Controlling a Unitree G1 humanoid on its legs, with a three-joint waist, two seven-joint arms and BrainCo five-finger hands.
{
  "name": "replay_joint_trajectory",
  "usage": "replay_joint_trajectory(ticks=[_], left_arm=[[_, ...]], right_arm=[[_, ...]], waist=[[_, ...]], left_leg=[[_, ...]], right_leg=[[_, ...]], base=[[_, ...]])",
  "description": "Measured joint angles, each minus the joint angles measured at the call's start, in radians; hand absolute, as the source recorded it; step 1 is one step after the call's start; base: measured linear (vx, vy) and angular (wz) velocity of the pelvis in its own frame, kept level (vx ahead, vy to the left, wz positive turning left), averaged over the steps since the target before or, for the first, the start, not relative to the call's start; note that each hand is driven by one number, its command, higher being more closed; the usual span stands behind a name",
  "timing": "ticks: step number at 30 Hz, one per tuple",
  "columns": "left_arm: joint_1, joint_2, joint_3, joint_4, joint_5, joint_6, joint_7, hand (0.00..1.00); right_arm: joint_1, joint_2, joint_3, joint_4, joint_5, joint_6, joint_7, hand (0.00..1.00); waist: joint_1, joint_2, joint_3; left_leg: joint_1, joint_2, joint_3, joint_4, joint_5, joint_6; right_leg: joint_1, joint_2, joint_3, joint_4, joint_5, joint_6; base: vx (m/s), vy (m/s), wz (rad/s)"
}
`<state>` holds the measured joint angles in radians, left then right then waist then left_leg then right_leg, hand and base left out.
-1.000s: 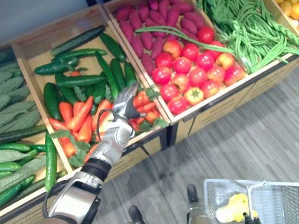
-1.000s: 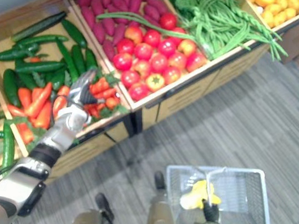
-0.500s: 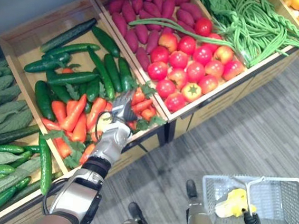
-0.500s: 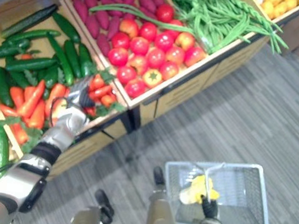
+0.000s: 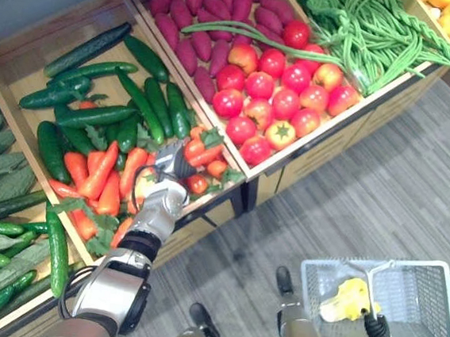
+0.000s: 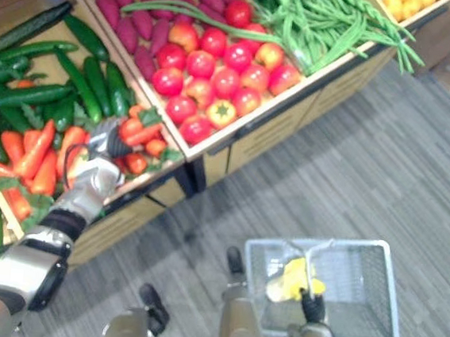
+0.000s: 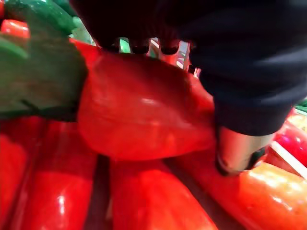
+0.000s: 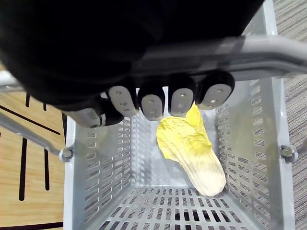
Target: Pick vegetable in the basket
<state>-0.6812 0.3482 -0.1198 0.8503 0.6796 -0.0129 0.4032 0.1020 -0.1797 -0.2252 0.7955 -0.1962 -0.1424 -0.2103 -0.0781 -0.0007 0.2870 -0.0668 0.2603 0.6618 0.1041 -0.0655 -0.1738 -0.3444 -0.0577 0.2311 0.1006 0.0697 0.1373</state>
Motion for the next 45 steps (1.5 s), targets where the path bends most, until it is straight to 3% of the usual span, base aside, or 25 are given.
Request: replay_joint_trajectory(ticks=[11,18,24,28,34,36,40,45], left_arm=[[-0.010,0.003,-0.018,0.011,-0.007,0.016,-0.009,1.00],[0.006,0.082,-0.079,-0.349,-0.005,0.013,-0.026,1.00],[0.034,0.097,-0.079,-0.456,0.002,0.014,-0.025,1.00],[0.090,0.098,-0.081,-0.533,0.005,0.005,-0.032,1.00],[0.105,0.173,-0.099,-0.648,0.033,-0.001,-0.040,1.00],[0.128,0.220,-0.134,-0.750,0.044,-0.022,-0.040,1.00],[0.197,0.289,-0.250,-0.970,0.032,-0.130,-0.092,1.00],[0.217,0.293,-0.398,-1.086,-0.051,-0.233,-0.144,1.00]], right_arm=[[0.000,0.000,0.000,0.007,-0.001,0.001,0.001,1.00],[0.008,0.011,-0.044,0.027,-0.001,0.001,0.001,1.00],[0.008,0.022,-0.093,0.033,0.000,0.010,0.002,1.00],[0.024,0.024,-0.125,0.040,-0.001,0.033,0.003,1.00],[0.002,-0.006,-0.164,0.036,-0.023,0.051,0.004,1.00],[-0.013,-0.051,-0.189,-0.001,-0.053,0.054,0.010,1.00],[-0.019,-0.202,-0.224,-0.102,-0.088,0.056,0.013,1.00],[-0.066,-0.344,-0.196,-0.241,-0.101,0.048,0.026,1.00]], waist=[[-0.005,-0.011,0.004],[-0.001,-0.020,0.001],[0.014,-0.025,-0.005],[0.028,-0.032,-0.055],[0.030,-0.037,-0.084],[0.031,-0.038,-0.090],[0.040,-0.045,-0.119],[0.040,-0.048,-0.142]], left_leg=[[0.000,0.002,-0.020,0.002,0.002,0.002],[0.002,-0.008,-0.099,0.002,0.010,0.014],[0.006,-0.036,-0.125,-0.037,0.034,0.026],[0.020,-0.041,-0.132,-0.072,0.056,0.026],[0.049,-0.060,-0.151,-0.129,0.094,0.029],[0.051,-0.069,-0.152,-0.139,0.096,0.028],[0.083,-0.077,-0.120,-0.151,0.098,0.031],[0.142,-0.071,-0.034,-0.134,0.064,0.014]], right_leg=[[0.026,-0.006,-0.013,-0.035,0.021,0.001],[0.082,-0.033,-0.085,-0.038,0.020,0.001],[0.095,-0.057,-0.111,-0.039,0.019,0.003],[0.107,-0.057,-0.124,-0.049,0.019,0.003],[0.126,-0.062,-0.145,-0.051,0.019,0.003],[0.126,-0.065,-0.145,-0.054,0.019,0.004],[0.139,-0.063,-0.117,-0.067,0.025,0.012],[0.145,-0.036,-0.037,-0.065,0.026,0.015]], base=[[0.00,-0.001,0.03],[0.00,0.010,0.30],[-0.04,0.009,0.18],[0.00,-0.003,0.09],[0.01,0.001,0.12],[0.00,0.000,0.00],[0.05,0.021,-0.16],[0.06,0.013,-0.57]])
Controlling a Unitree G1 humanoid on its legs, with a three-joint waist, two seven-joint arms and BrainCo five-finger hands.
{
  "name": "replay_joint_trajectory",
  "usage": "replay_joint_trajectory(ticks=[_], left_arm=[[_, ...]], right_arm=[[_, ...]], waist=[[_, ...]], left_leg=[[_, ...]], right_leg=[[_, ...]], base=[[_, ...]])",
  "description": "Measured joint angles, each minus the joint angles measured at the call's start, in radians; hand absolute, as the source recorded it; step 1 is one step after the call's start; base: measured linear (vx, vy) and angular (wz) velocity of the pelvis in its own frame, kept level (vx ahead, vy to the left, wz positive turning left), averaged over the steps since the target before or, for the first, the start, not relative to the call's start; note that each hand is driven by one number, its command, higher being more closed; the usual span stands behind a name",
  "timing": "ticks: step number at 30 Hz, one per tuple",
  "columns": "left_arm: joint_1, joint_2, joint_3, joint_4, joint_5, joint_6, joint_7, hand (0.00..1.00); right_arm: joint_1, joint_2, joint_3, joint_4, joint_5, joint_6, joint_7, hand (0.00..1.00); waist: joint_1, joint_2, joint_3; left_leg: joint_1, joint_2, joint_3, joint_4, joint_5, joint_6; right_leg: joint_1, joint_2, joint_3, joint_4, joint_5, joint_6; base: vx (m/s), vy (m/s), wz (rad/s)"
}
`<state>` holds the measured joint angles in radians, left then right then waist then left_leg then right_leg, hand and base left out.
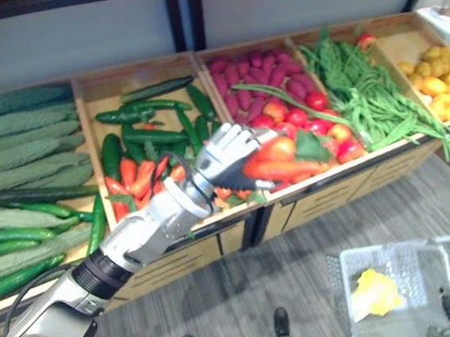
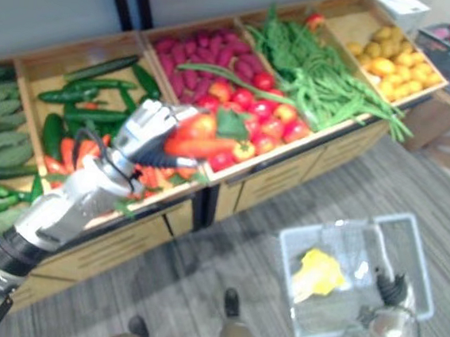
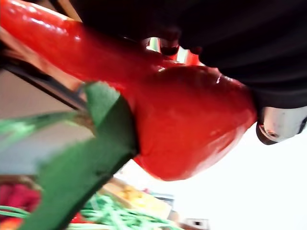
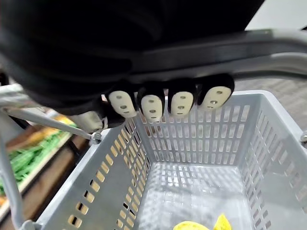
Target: Pick vegetable in the basket
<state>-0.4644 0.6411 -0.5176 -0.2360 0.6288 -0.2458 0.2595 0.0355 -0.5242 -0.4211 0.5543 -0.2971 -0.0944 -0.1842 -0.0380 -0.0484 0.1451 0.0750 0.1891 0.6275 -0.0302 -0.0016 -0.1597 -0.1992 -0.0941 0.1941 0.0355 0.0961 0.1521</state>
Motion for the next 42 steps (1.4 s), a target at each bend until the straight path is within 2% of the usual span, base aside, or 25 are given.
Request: replay_joint_trajectory(ticks=[2,3,5,6,7,9,10,11,18,24,29,34,38,42], left_arm=[[0.000,0.004,-0.105,-0.024,-0.092,-0.039,-0.057,1.00],[-0.002,0.006,-0.137,-0.029,-0.116,-0.044,-0.073,1.00],[-0.005,0.009,-0.260,-0.034,-0.190,-0.075,-0.145,1.00],[-0.007,0.009,-0.288,-0.034,-0.205,-0.078,-0.162,1.00],[-0.019,0.006,-0.348,-0.033,-0.264,-0.081,-0.204,1.00],[-0.045,-0.005,-0.390,-0.029,-0.337,-0.084,-0.243,1.00],[-0.054,-0.012,-0.401,-0.022,-0.353,-0.086,-0.248,1.00],[-0.076,-0.022,-0.429,-0.008,-0.353,-0.088,-0.261,1.00],[-0.127,-0.141,-0.538,0.138,-0.351,-0.092,-0.332,1.00],[-0.127,-0.238,-0.554,0.192,-0.348,-0.091,-0.354,1.00],[-0.127,-0.307,-0.584,0.228,-0.340,-0.075,-0.362,1.00],[-0.127,-0.353,-0.586,0.272,-0.328,-0.072,-0.375,1.00],[-0.127,-0.424,-0.588,0.396,-0.265,-0.068,-0.382,1.00],[-0.127,-0.523,-0.575,0.570,-0.158,-0.034,-0.373,1.00]], right_arm=[[-0.030,-0.072,0.089,-0.080,0.023,-0.022,0.035,1.00],[-0.036,-0.087,0.113,-0.099,0.026,-0.026,0.043,1.00],[-0.064,-0.140,0.212,-0.165,0.039,-0.046,0.085,1.00],[-0.075,-0.154,0.245,-0.175,0.040,-0.048,0.094,1.00],[-0.101,-0.189,0.323,-0.201,0.041,-0.051,0.123,1.00],[-0.134,-0.224,0.410,-0.220,0.040,-0.053,0.163,1.00],[-0.147,-0.236,0.444,-0.227,0.040,-0.053,0.175,1.00],[-0.186,-0.263,0.537,-0.239,0.039,-0.053,0.208,1.00],[-0.269,-0.346,0.826,-0.343,0.085,-0.088,0.362,1.00],[-0.297,-0.410,0.901,-0.412,0.112,-0.118,0.421,1.00],[-0.334,-0.452,0.911,-0.430,0.114,-0.118,0.439,1.00],[-0.349,-0.454,0.912,-0.471,0.157,-0.112,0.463,1.00],[-0.361,-0.450,0.938,-0.525,0.195,-0.111,0.482,1.00],[-0.367,-0.423,0.939,-0.566,0.224,-0.111,0.498,1.00]], waist=[[-0.004,0.001,-0.003],[-0.007,0.002,-0.004],[-0.016,0.014,-0.013],[-0.017,0.018,-0.015],[-0.020,0.032,-0.024],[-0.021,0.046,-0.032],[-0.025,0.051,-0.035],[-0.035,0.059,-0.041],[-0.043,0.065,-0.041],[-0.043,0.067,-0.041],[-0.042,0.066,-0.041],[-0.043,0.065,-0.040],[-0.043,0.062,-0.038],[-0.044,0.058,-0.036]], left_leg=[[0.034,0.017,0.080,0.045,-0.038,-0.014],[0.039,0.024,0.098,0.063,-0.049,-0.019],[0.064,0.068,0.176,0.151,-0.110,-0.038],[0.072,0.078,0.198,0.172,-0.124,-0.044],[0.087,0.109,0.249,0.218,-0.160,-0.055],[0.109,0.131,0.305,0.262,-0.192,-0.068],[0.116,0.139,0.322,0.275,-0.202,-0.069],[0.124,0.152,0.354,0.307,-0.222,-0.074],[0.138,0.197,0.444,0.419,-0.282,-0.080],[0.133,0.224,0.460,0.491,-0.330,-0.085],[0.117,0.252,0.457,0.539,-0.349,-0.084],[0.101,0.260,0.456,0.561,-0.357,-0.077],[0.101,0.261,0.457,0.562,-0.360,-0.080],[0.101,0.260,0.457,0.562,-0.363,-0.082]], right_leg=[[-0.001,0.027,0.070,0.002,0.004,0.005],[-0.001,0.034,0.088,0.002,0.005,0.006],[-0.002,0.068,0.158,0.012,0.008,0.005],[-0.003,0.080,0.180,0.016,0.008,0.004],[-0.005,0.106,0.223,0.023,0.008,0.005],[-0.010,0.134,0.271,0.033,0.009,0.005],[-0.011,0.141,0.283,0.036,0.009,0.005],[-0.019,0.158,0.311,0.045,0.010,0.006],[-0.049,0.198,0.383,0.083,0.015,0.015],[-0.055,0.200,0.394,0.089,0.018,0.021],[-0.062,0.203,0.389,0.089,0.021,0.025],[-0.073,0.203,0.389,0.090,0.024,0.029],[-0.073,0.202,0.389,0.089,0.024,0.029],[-0.074,0.202,0.389,0.089,0.024,0.029]], base=[[0.04,-0.002,-0.94],[0.03,-0.008,-0.99],[0.03,0.003,-1.02],[0.03,0.001,-1.18],[0.02,-0.009,-0.96],[0.02,0.014,-0.89],[0.02,0.035,-0.83],[0.01,0.034,-0.58],[-0.02,0.032,-0.37],[-0.03,0.016,-0.09],[0.00,0.006,0.00],[0.00,0.000,0.00],[0.00,0.000,0.00],[0.00,0.000,0.00]])
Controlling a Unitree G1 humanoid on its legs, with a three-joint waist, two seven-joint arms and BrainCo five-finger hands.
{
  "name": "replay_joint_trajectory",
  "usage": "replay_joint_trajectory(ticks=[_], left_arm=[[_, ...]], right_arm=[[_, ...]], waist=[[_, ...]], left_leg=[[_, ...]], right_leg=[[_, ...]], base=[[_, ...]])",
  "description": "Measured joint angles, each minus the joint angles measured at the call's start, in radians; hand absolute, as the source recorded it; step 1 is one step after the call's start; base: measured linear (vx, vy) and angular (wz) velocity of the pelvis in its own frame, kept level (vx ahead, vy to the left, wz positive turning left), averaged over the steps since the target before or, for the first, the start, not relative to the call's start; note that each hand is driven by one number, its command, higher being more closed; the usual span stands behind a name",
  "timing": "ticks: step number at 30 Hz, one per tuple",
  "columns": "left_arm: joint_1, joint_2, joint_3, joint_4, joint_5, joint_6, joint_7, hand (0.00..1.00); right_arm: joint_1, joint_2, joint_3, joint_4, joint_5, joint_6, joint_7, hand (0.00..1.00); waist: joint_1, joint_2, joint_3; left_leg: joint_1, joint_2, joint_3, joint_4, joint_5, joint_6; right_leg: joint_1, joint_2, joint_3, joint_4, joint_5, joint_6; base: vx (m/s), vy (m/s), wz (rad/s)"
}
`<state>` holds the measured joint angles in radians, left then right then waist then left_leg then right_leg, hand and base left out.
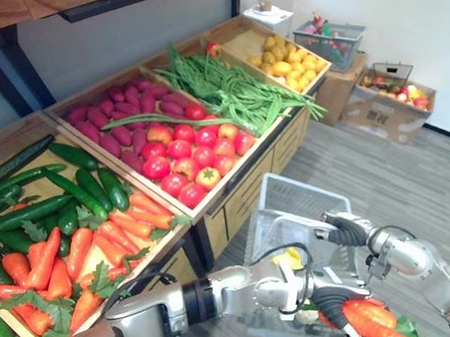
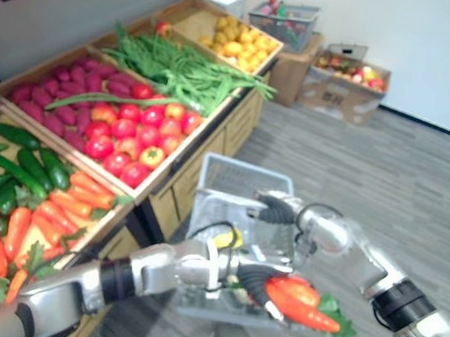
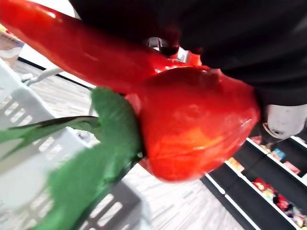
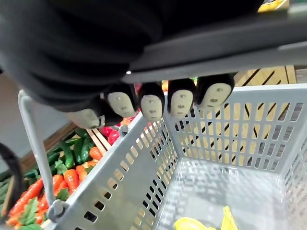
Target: Pick vegetable in the basket
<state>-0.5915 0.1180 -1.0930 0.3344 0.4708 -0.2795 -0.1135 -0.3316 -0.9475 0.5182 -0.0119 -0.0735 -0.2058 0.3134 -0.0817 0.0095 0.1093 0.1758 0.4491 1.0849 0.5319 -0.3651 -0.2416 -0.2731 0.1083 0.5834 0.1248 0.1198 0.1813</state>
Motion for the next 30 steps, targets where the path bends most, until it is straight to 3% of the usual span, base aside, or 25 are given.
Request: replay_joint_trajectory(ticks=[5,12,13,22,30], left_arm=[[-0.002,-0.080,0.090,0.222,0.140,0.058,0.056,1.00],[-0.088,-0.096,0.165,0.485,0.255,0.119,0.091,1.00],[-0.098,-0.096,0.172,0.511,0.269,0.127,0.094,0.00],[-0.132,-0.107,0.244,0.628,0.327,0.170,0.097,0.00],[-0.133,-0.121,0.255,0.634,0.334,0.172,0.096,0.00]], right_arm=[[-0.004,0.061,0.001,-0.005,0.018,0.019,0.000,1.00],[-0.088,0.065,0.051,0.023,0.054,0.032,0.000,1.00],[-0.100,0.064,0.057,0.031,0.055,0.033,0.000,1.00],[-0.127,0.062,0.090,0.055,0.119,0.035,0.008,1.00],[-0.112,0.062,0.085,0.074,0.121,0.045,0.019,1.00]], waist=[[-0.024,-0.015,0.009],[-0.056,-0.038,0.023],[-0.056,-0.042,0.027],[-0.086,-0.043,0.084],[-0.096,-0.035,0.090]], left_leg=[[-0.002,0.000,0.005,0.001,-0.004,0.016],[0.007,-0.017,0.043,-0.002,-0.005,0.021],[0.015,-0.020,0.055,-0.004,-0.005,0.021],[0.019,-0.045,0.074,-0.009,-0.012,0.032],[-0.013,-0.047,0.033,-0.005,-0.016,0.041]], right_leg=[[-0.002,-0.001,0.004,-0.007,-0.001,0.001],[-0.020,0.001,0.043,-0.019,0.009,0.014],[-0.020,0.004,0.054,-0.021,0.010,0.016],[-0.019,-0.012,0.088,-0.058,0.028,0.032],[-0.012,-0.040,0.064,-0.092,0.042,0.034]], base=[[0.00,0.006,-0.01],[0.02,0.046,-0.16],[0.03,0.048,-0.24],[0.00,0.033,-0.09],[0.00,0.015,0.11]])
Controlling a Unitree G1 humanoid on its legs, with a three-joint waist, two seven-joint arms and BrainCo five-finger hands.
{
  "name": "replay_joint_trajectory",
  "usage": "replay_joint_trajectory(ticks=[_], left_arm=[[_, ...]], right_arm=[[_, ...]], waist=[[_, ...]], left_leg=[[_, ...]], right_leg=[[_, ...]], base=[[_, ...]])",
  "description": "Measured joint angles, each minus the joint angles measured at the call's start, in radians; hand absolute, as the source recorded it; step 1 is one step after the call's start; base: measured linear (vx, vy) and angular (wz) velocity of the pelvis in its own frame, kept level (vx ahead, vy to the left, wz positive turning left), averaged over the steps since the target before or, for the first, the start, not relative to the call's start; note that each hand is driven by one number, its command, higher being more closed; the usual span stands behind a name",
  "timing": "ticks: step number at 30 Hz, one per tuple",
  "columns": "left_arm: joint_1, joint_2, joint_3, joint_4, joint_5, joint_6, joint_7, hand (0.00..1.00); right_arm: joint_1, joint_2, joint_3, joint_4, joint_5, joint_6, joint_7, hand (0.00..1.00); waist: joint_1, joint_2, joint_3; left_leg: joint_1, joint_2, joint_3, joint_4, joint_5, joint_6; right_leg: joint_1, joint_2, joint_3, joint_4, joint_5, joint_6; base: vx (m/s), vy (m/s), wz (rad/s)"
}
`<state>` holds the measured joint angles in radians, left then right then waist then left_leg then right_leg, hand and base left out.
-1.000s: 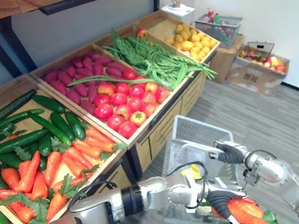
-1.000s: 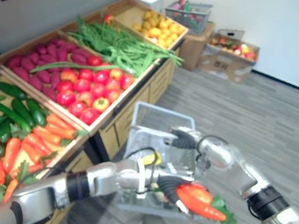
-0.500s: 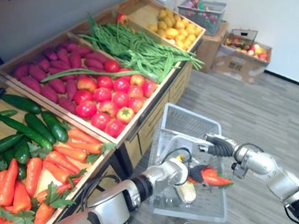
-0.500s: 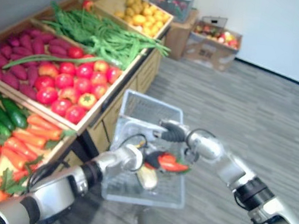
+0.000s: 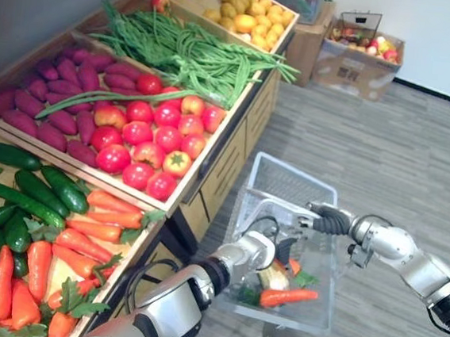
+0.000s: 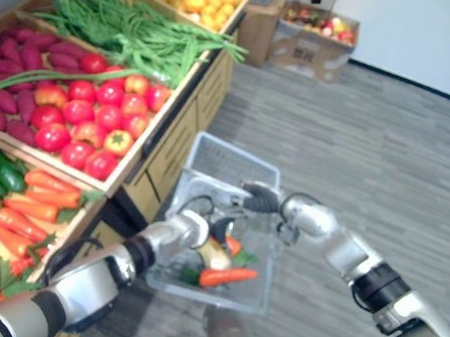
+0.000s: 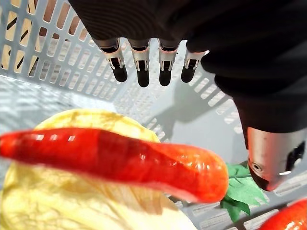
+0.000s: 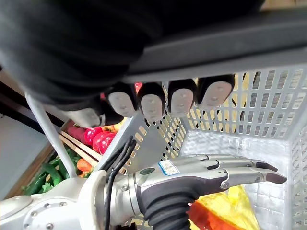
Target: Pick vegetable in the basket
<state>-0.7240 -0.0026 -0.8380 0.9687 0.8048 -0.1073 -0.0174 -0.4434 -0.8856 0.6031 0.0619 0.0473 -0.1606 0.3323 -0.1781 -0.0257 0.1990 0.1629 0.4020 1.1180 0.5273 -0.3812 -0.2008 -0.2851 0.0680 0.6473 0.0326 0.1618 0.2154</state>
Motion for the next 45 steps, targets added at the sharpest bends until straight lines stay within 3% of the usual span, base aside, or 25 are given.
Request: replay_joint_trajectory(ticks=[3,6,11,14,16,20,23,25,27,29,33,36,42,45], left_arm=[[-0.005,0.006,-0.030,-0.066,0.003,-0.001,-0.003,0.00],[-0.012,0.013,-0.103,-0.238,-0.001,-0.016,-0.011,0.00],[0.037,0.130,-0.179,-0.700,-0.120,-0.076,-0.061,0.00],[0.069,0.283,-0.182,-0.900,-0.255,-0.081,-0.107,0.00],[0.097,0.369,-0.191,-1.067,-0.399,-0.132,-0.119,0.00],[0.141,0.433,-0.271,-1.363,-0.641,-0.244,-0.125,0.00],[0.141,0.512,-0.278,-1.414,-0.839,-0.249,-0.143,0.00],[0.161,0.576,-0.264,-1.449,-0.931,-0.239,-0.146,0.00],[0.220,0.613,-0.204,-1.484,-0.987,-0.239,-0.145,0.00],[0.392,0.594,-0.033,-1.540,-0.999,-0.241,-0.121,0.00],[0.659,0.494,0.276,-1.554,-0.995,-0.242,-0.045,0.00],[0.832,0.354,0.537,-1.533,-0.936,-0.240,0.063,0.00],[1.008,0.186,0.842,-1.382,-0.759,-0.220,0.217,0.00],[1.033,0.136,0.923,-1.263,-0.690,-0.203,0.271,0.00]], right_arm=[[0.021,0.001,-0.012,0.025,-0.003,0.000,-0.004,1.00],[0.073,0.002,-0.060,0.031,-0.012,0.007,-0.012,1.00],[0.211,0.013,-0.267,0.022,-0.047,0.011,-0.022,1.00],[0.284,0.034,-0.331,0.004,-0.049,0.000,-0.025,1.00],[0.314,0.042,-0.332,0.025,-0.056,-0.002,-0.036,1.00],[0.348,0.078,-0.370,0.123,-0.116,0.003,-0.064,1.00],[0.393,0.121,-0.427,0.190,-0.130,0.007,-0.085,1.00],[0.436,0.173,-0.487,0.226,-0.159,0.007,-0.110,1.00],[0.482,0.240,-0.565,0.267,-0.168,0.008,-0.141,1.00],[0.547,0.330,-0.681,0.343,-0.169,0.008,-0.186,1.00],[0.608,0.469,-0.842,0.495,-0.203,0.008,-0.264,1.00],[0.619,0.567,-0.971,0.706,-0.201,0.009,-0.336,1.00],[0.638,0.671,-1.040,0.931,-0.179,0.026,-0.396,1.00],[0.658,0.708,-1.039,0.950,-0.155,0.026,-0.411,1.00]], waist=[[0.000,0.003,0.000],[0.030,0.011,0.000],[0.068,0.019,-0.004],[0.076,0.022,-0.006],[0.085,0.037,-0.016],[0.127,0.069,-0.040],[0.155,0.073,-0.061],[0.158,0.071,-0.077],[0.169,0.068,-0.082],[0.194,0.053,-0.094],[0.212,0.019,-0.119],[0.231,-0.014,-0.139],[0.253,-0.035,-0.156],[0.265,-0.047,-0.169]], left_leg=[[-0.021,0.005,-0.030,0.009,-0.004,0.007],[-0.042,0.024,-0.055,0.036,-0.014,0.014],[-0.069,0.039,-0.106,0.053,-0.017,0.015],[-0.083,0.041,-0.141,0.058,-0.019,0.013],[-0.110,0.049,-0.176,0.070,-0.019,0.013],[-0.158,0.048,-0.247,0.072,-0.010,0.023],[-0.208,0.041,-0.318,0.071,0.005,0.035],[-0.252,0.031,-0.387,0.067,0.021,0.044],[-0.285,0.010,-0.453,0.055,0.039,0.061],[-0.309,-0.049,-0.534,0.000,0.072,0.074],[-0.341,-0.134,-0.657,-0.099,0.139,0.093],[-0.368,-0.208,-0.779,-0.224,0.236,0.101],[-0.345,-0.253,-0.891,-0.413,0.372,0.092],[-0.331,-0.254,-0.915,-0.485,0.415,0.090]], right_leg=[[0.001,-0.012,-0.025,-0.001,0.000,0.000],[0.002,-0.018,-0.051,0.000,0.000,0.000],[0.014,-0.026,-0.113,0.023,-0.002,-0.002],[0.017,-0.034,-0.153,0.048,-0.014,-0.016],[0.011,-0.040,-0.184,0.064,-0.023,-0.018],[0.012,-0.065,-0.251,0.075,-0.035,-0.024],[0.016,-0.091,-0.314,0.075,-0.037,-0.028],[0.022,-0.112,-0.376,0.075,-0.042,-0.032],[0.041,-0.140,-0.438,0.075,-0.047,-0.037],[0.063,-0.190,-0.518,0.074,-0.059,-0.042],[0.106,-0.256,-0.667,0.062,-0.084,-0.062],[0.151,-0.295,-0.800,0.015,-0.093,-0.068],[0.203,-0.290,-0.933,-0.024,-0.100,-0.080],[0.208,-0.277,-0.964,-0.029,-0.105,-0.078]], base=[[-0.02,0.028,0.27],[-0.02,0.027,0.26],[-0.03,0.033,0.29],[-0.08,0.015,0.33],[-0.05,0.008,0.41],[-0.02,0.011,0.51],[-0.02,-0.002,0.61],[-0.02,-0.012,0.96],[-0.03,0.007,1.02],[-0.04,0.026,1.16],[0.02,-0.016,1.16],[0.07,-0.056,1.19],[0.05,-0.066,0.67],[0.02,-0.049,0.28]])
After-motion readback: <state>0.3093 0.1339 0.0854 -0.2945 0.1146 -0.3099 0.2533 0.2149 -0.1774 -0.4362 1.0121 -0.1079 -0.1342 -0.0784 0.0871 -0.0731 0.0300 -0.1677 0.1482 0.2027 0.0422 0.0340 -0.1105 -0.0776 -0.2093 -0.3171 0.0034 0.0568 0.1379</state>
